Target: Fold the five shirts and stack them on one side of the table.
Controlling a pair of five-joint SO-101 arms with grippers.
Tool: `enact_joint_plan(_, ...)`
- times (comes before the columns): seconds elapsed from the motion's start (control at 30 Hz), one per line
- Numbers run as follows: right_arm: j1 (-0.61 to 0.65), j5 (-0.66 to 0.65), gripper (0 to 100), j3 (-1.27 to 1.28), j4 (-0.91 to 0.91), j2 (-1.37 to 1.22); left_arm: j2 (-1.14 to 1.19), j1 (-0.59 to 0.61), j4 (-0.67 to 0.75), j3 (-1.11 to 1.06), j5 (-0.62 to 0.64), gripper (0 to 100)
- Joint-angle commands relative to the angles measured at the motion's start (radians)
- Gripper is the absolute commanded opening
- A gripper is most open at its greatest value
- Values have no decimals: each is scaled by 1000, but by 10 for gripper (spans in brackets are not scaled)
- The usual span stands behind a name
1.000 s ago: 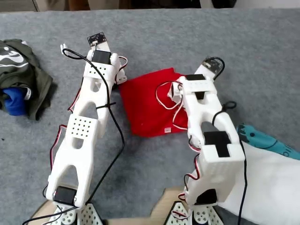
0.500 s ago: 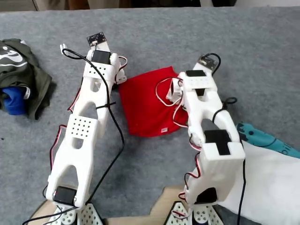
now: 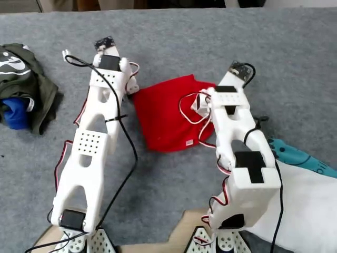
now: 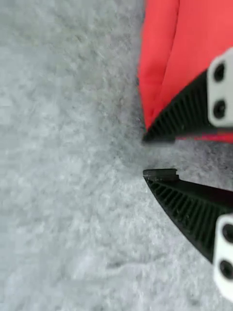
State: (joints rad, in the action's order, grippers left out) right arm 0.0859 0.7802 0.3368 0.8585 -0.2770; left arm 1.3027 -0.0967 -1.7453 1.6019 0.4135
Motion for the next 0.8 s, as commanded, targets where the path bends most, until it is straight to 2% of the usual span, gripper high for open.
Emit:
enact_joint_plan(0.0, -19, -8, 5, 1, -32, -1, -82, 31, -17, 54, 6, 182)
enact_joint_plan(0.13, -19, -34, 5, 2, -31, -4, -162, 34, -17, -64, 8, 186)
enact_joint_plan(0.33, -18, -41, 5, 2, -31, -4, -277, -54, -11, -292, 14, 222)
enact_joint_plan(0.47, -18, -41, 5, 2, -34, -5, -271, -81, 14, -304, 91, 247)
enact_joint_plan(0.77, -18, -41, 5, 2, -35, -5, -114, -52, 129, -290, 239, 226)
